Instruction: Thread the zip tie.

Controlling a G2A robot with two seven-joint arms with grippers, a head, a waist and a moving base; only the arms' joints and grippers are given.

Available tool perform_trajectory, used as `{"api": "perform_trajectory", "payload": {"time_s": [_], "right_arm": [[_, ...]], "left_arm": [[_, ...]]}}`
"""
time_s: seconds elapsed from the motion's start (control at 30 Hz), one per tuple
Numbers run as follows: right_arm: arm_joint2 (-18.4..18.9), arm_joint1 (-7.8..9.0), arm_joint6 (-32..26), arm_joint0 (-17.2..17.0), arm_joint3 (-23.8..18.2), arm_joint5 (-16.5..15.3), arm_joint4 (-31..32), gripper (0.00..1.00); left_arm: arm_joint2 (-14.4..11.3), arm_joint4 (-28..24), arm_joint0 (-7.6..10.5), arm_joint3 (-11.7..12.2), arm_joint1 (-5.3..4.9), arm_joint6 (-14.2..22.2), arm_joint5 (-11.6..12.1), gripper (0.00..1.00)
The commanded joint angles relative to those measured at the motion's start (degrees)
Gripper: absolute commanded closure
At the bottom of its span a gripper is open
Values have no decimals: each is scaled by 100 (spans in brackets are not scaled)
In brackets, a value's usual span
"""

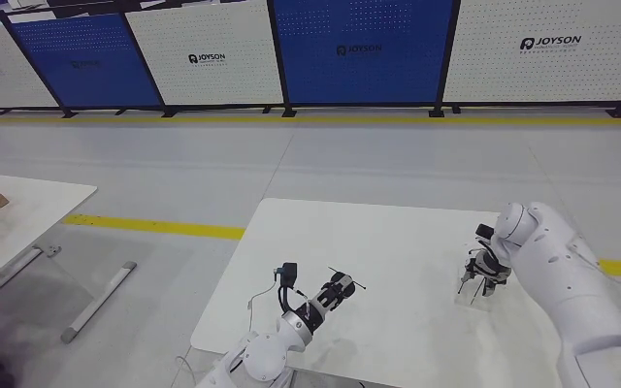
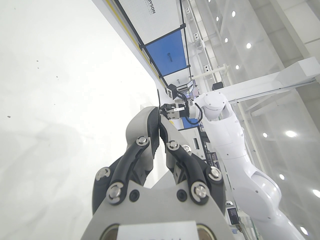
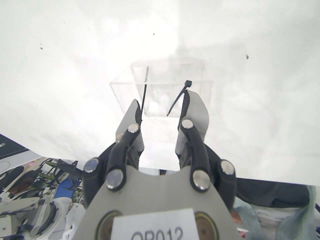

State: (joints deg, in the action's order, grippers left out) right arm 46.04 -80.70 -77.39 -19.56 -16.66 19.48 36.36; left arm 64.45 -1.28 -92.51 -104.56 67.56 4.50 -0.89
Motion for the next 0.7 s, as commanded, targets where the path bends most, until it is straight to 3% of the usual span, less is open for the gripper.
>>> {"api": "perform_trajectory", "payload": {"time_s": [0.0,0.2,0.4,0.67], "right_arm": [[4,-39,22,32,100,0,9,68],[4,-141,60,109,327,0,60,77],[-3,-217,66,161,487,0,124,72],[14,-296,95,221,684,0,168,75]], "left_arm": [[0,0,0,0,0,0,0,100],[0,0,0,0,0,0,0,100],[0,0,0,0,0,0,0,100],[0,0,0,0,0,0,0,100]]}}
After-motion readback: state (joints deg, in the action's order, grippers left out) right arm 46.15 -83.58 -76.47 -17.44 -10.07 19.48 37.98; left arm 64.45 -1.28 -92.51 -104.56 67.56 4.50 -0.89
